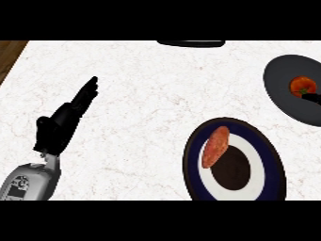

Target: Pick the tomato from the plate and place it in the pan

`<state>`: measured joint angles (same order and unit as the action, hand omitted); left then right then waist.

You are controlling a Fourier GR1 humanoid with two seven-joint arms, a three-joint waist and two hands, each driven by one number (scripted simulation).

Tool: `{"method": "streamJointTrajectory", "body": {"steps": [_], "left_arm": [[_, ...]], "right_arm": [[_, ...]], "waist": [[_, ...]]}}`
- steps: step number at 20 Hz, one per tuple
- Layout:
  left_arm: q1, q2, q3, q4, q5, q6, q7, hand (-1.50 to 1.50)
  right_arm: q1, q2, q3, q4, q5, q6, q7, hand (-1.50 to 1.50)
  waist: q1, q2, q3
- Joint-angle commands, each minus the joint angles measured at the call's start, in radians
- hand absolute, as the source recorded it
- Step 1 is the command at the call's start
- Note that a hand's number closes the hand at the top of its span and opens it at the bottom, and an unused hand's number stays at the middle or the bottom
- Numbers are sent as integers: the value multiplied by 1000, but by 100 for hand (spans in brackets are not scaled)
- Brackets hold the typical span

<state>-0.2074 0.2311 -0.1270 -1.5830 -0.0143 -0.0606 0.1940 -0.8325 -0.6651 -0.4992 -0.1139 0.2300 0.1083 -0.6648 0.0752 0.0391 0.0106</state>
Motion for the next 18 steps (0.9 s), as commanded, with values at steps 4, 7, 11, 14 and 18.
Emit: {"method": "streamJointTrajectory", "body": {"steps": [4, 7, 11, 14, 18], "left_arm": [[16, 7, 11, 18, -5, -4, -15, 0], [19, 7, 16, 3, 7, -10, -13, 0], [26, 14, 22, 0, -1, -10, -21, 0], [4, -6, 22, -12, -6, 14, 25, 0], [42, -7, 20, 15, -10, 2, -27, 0]], "right_arm": [[120, -88, -36, -7, -40, 257, -155, -150], [154, -117, -54, -21, -57, 302, -221, -150], [220, -79, -54, -27, -57, 286, -287, -150], [235, -91, -61, -37, -70, 338, -292, -150], [289, -76, -52, -50, -66, 352, -329, -150]], "waist": [[-24, -4, 0], [-24, -7, 0], [-19, -8, 0], [-32, -15, -1], [-34, -16, -1]]}}
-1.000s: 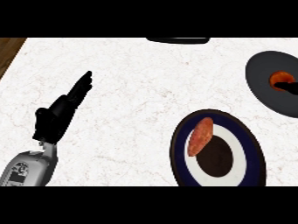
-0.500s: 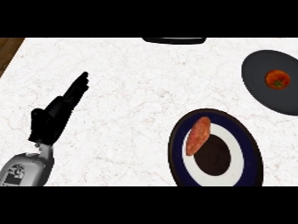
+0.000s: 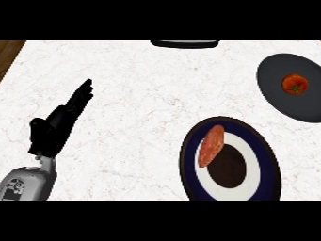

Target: Pick the tomato from the plate and place it in the pan

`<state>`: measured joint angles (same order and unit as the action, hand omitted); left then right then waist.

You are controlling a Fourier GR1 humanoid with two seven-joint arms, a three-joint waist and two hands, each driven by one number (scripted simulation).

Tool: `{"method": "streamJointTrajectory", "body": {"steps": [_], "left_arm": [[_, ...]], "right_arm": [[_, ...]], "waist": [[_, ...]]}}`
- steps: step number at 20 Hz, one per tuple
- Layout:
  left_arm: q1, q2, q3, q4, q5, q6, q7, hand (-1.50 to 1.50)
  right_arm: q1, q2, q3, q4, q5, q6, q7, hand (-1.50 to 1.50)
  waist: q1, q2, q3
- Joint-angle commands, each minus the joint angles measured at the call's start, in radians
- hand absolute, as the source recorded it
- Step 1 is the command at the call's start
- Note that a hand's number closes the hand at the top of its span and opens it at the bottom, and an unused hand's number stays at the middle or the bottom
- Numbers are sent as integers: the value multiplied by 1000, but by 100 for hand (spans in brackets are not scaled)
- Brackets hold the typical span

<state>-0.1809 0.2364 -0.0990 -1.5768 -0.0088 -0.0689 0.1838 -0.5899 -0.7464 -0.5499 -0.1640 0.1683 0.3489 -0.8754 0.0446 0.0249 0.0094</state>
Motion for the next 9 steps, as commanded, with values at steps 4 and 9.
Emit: {"method": "streamJointTrajectory", "body": {"steps": [4, 9], "left_arm": [[-7, 13, 20, -2, 16, -19, 18, 0], [-41, 9, 31, 19, 6, -11, 28, 0]], "right_arm": [[102, 11, -1, -26, -11, 136, -175, -150], [130, 20, -1, -42, -20, 105, -177, -150]], "waist": [[-13, -6, 0], [-22, -9, -2]]}}
